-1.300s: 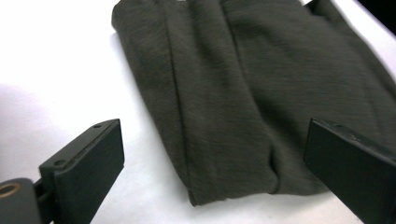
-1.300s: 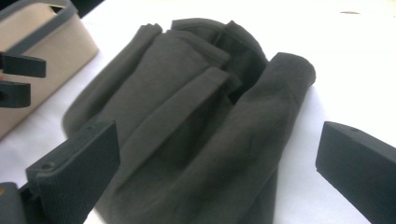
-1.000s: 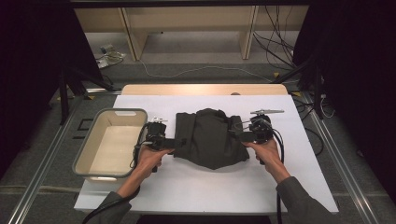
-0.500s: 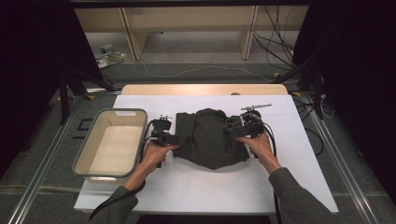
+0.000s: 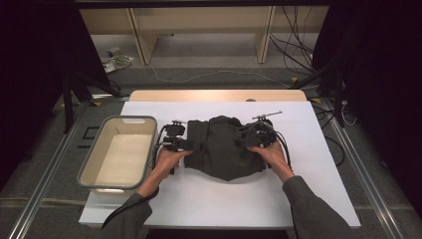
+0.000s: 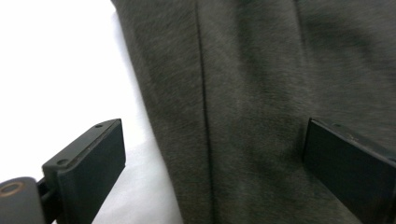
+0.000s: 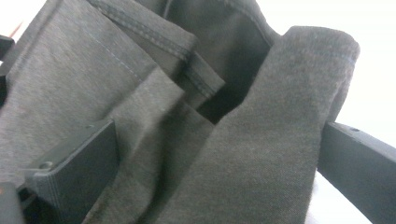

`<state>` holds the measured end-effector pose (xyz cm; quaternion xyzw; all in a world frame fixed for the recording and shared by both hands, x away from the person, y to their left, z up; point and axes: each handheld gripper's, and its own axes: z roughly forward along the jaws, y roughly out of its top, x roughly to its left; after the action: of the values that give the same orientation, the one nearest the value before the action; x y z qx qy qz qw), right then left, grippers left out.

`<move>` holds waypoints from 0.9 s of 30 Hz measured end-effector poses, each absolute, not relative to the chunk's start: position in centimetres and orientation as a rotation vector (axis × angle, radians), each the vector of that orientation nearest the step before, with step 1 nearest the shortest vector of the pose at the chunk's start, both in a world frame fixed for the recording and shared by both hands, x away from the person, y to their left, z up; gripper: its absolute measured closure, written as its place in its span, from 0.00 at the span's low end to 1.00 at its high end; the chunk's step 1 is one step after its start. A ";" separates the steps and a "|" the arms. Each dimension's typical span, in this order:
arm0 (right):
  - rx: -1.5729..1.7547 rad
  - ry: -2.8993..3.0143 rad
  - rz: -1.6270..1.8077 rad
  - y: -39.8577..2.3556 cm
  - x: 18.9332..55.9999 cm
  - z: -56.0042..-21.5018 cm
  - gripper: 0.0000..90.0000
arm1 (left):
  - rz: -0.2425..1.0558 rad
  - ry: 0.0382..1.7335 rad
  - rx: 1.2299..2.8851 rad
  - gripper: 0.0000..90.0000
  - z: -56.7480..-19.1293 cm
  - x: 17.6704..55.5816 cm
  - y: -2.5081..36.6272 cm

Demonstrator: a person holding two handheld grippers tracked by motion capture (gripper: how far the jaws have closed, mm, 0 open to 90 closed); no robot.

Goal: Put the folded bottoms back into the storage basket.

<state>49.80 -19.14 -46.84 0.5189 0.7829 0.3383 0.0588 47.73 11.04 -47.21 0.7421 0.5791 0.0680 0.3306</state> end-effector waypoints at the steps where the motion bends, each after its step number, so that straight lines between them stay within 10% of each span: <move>1: 1.575 2.376 1.006 -19.1 49.8 -47.0 0.00 | 0.170 1.522 1.947 0.06 -47.3 47.8 11.0; 18: 1.712 2.426 0.966 -18.9 50.5 -48.5 0.00 | 0.049 1.543 2.010 0.08 -48.4 48.4 10.3; 27: 1.702 2.455 0.984 -18.7 50.3 -48.3 0.13 | -0.024 1.445 2.019 0.33 -48.4 47.9 9.8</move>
<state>50.31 -18.68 -48.33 0.5410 0.7806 0.3130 -0.0018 47.93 9.76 -48.36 0.7695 0.5507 -0.0090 0.3232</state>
